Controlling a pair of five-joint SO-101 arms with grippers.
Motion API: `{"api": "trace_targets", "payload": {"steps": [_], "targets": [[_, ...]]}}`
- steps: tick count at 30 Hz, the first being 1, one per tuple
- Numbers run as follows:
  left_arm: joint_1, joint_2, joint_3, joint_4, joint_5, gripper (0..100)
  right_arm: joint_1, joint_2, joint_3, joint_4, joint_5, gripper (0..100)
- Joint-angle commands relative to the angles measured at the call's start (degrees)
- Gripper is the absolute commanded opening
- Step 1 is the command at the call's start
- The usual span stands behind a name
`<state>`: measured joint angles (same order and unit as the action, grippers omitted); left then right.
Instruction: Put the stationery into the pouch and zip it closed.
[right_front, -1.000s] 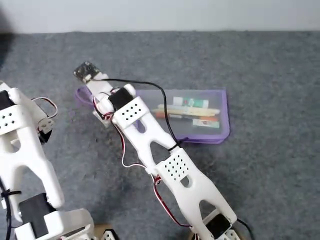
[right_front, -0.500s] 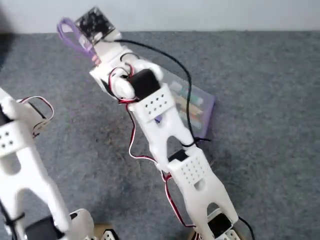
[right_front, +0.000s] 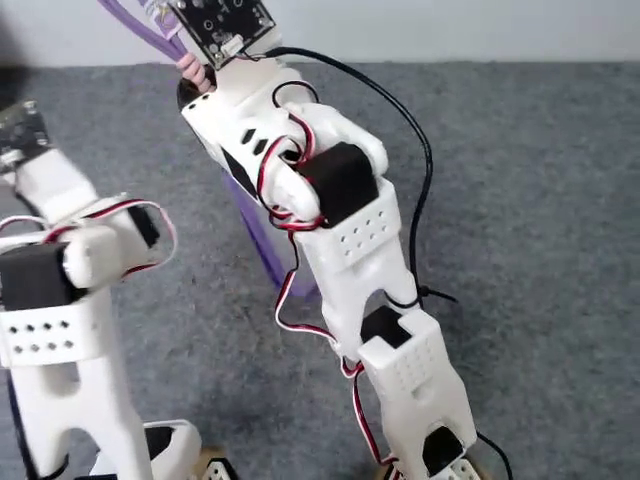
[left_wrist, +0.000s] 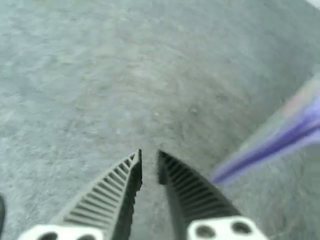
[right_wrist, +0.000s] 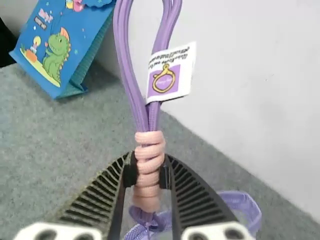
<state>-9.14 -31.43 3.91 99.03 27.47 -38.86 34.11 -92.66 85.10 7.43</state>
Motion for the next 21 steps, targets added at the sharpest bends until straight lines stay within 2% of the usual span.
{"api": "trace_targets", "payload": {"steps": [1, 10, 17, 21], "targets": [[1.67, -1.41, -0.22, -3.34, -0.35, 15, 0.57, -5.41, -3.43, 1.36, 0.18, 0.6], [2.46, -1.41, -0.22, -11.6, -0.53, 17, 0.48, -7.87, -3.34, 3.21, 0.09, 0.6], [10.81, -1.76, -0.22, -5.54, -0.7, 18, 1.54, -8.22, -3.69, 5.41, 0.0, 0.6], [11.96, -1.93, -0.22, -2.29, -2.2, 25, 1.71, -8.22, -3.69, 6.11, -0.09, 0.6]]}}
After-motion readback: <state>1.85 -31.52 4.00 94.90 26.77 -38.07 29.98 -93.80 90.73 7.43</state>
